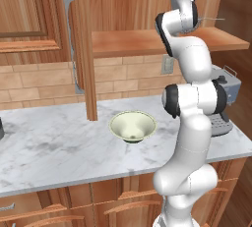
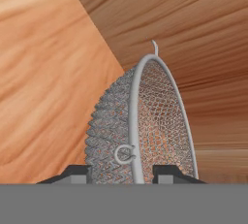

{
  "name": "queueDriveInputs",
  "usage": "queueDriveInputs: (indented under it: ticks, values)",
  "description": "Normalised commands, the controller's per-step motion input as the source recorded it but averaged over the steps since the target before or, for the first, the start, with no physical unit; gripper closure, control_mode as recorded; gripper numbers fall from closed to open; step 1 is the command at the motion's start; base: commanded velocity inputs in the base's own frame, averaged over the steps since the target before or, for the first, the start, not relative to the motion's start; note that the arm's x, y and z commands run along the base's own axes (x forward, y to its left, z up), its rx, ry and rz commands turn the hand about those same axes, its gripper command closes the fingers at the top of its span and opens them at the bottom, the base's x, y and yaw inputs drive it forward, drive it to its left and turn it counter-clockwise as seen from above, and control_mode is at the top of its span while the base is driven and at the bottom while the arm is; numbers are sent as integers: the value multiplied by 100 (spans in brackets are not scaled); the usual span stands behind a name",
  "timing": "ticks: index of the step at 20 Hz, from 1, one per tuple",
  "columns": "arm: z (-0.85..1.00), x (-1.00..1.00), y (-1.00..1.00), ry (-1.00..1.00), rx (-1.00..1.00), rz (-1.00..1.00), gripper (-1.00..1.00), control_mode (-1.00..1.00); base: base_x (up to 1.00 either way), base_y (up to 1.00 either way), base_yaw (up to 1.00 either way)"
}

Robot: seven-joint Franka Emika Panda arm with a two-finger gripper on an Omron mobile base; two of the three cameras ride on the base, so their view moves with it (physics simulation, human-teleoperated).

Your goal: Open the cabinet and setup a tea strainer by placing it in the bowl upright.

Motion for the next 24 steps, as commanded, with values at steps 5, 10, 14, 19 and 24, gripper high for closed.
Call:
queueDriveInputs:
  ticks: [5, 10, 14, 19, 24]
  values:
    - [0, -3, 5, 0, 0, 0, 100, -100, 0, 0, 0]
    - [-3, -17, 10, 0, -11, 0, 100, -100, 0, 0, 0]
    - [-10, -21, 6, 0, -16, 0, 100, -100, 0, 0, 0]
    - [-10, -29, 6, 0, -12, 0, 100, -100, 0, 0, 0]
    - [0, -64, 49, -1, -4, -7, 100, -100, 0, 0, 0]
